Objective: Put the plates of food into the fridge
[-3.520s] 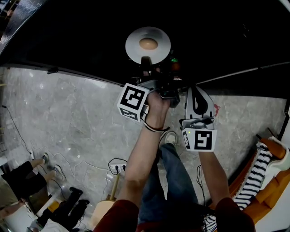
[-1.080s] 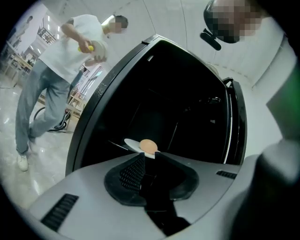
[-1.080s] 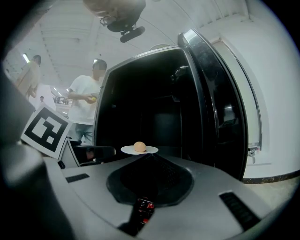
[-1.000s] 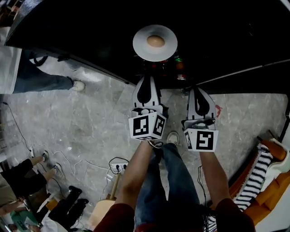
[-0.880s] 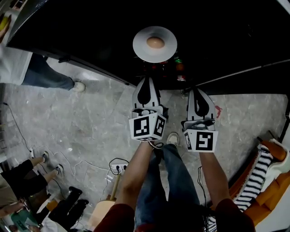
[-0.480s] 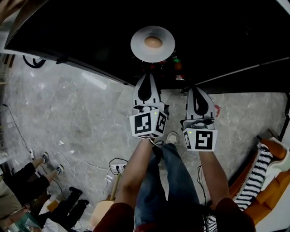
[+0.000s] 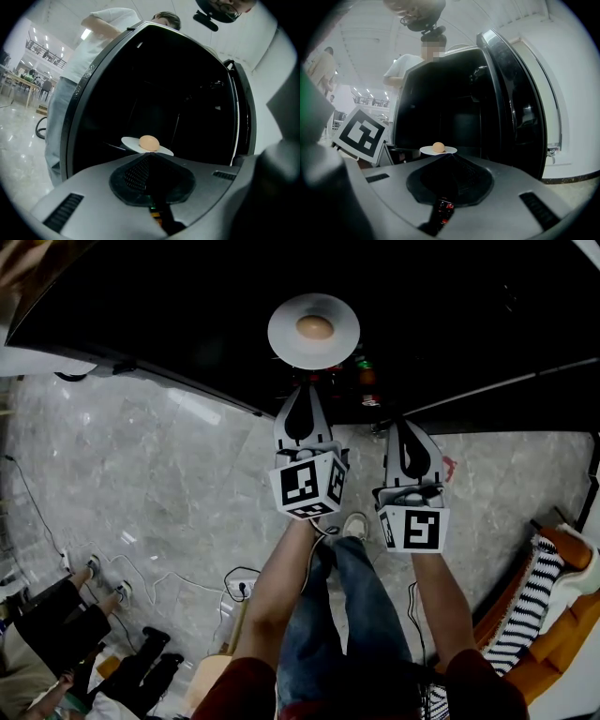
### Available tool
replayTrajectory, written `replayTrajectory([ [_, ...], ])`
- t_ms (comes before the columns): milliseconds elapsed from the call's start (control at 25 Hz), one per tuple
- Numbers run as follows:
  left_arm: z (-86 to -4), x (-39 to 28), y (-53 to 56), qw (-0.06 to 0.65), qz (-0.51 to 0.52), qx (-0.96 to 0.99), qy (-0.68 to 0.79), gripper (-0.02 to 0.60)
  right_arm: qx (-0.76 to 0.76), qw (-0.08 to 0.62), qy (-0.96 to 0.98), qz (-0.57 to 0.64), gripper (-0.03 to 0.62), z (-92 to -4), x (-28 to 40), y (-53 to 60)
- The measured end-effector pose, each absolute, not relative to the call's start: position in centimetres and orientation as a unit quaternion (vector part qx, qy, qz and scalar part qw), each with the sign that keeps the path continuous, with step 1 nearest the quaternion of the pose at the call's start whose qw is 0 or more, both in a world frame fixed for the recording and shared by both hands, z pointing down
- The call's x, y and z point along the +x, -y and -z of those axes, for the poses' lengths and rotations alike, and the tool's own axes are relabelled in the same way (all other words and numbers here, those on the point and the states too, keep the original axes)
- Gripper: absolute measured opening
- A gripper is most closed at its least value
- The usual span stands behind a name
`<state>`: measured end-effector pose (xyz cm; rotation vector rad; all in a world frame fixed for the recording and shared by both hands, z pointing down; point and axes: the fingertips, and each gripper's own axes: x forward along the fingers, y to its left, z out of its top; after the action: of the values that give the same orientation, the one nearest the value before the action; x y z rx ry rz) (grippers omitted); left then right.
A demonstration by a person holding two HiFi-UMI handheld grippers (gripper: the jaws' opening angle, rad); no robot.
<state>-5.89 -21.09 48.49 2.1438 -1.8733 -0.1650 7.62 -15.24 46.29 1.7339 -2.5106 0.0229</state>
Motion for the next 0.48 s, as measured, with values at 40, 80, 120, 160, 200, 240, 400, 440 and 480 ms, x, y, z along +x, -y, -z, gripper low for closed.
replayTrajectory([
  [40, -48.5, -5.8, 21.2, 0.140, 0.052, 0.746, 0.649, 0.006, 0.568, 0.045, 0.822, -0.008, 0.011, -46.3, 7.7, 15.2],
  [80, -48.6, -5.7, 21.3, 0.136, 0.046, 0.748, 0.648, 0.006, 0.568, 0.045, 0.822, -0.008, 0.011, -46.4, 7.7, 15.2],
  [120, -48.6, -5.6, 21.4, 0.133, 0.040, 0.751, 0.646, 0.006, 0.567, 0.045, 0.822, -0.008, 0.009, -46.4, 7.7, 15.2],
  [160, -48.7, -5.5, 21.5, 0.130, 0.035, 0.752, 0.645, 0.006, 0.566, 0.046, 0.823, -0.008, 0.011, -46.4, 7.6, 15.2],
  [200, -48.7, -5.3, 21.6, 0.127, 0.030, 0.754, 0.644, 0.006, 0.565, 0.047, 0.823, -0.009, 0.011, -46.5, 7.6, 15.2],
  [240, -48.7, -5.2, 21.7, 0.124, 0.027, 0.756, 0.643, 0.006, 0.565, 0.048, 0.824, -0.009, 0.011, -46.5, 7.6, 15.2],
  [400, -48.8, -4.9, 22.0, 0.116, 0.019, 0.759, 0.640, 0.006, 0.563, 0.047, 0.825, -0.011, 0.011, -46.6, 7.5, 15.3],
  [440, -48.8, -4.8, 22.2, 0.114, 0.017, 0.759, 0.641, 0.006, 0.563, 0.048, 0.825, -0.011, 0.011, -46.7, 7.6, 15.3],
  [480, -48.8, -4.8, 22.3, 0.112, 0.016, 0.759, 0.642, 0.006, 0.563, 0.048, 0.825, -0.012, 0.011, -46.8, 7.6, 15.3],
])
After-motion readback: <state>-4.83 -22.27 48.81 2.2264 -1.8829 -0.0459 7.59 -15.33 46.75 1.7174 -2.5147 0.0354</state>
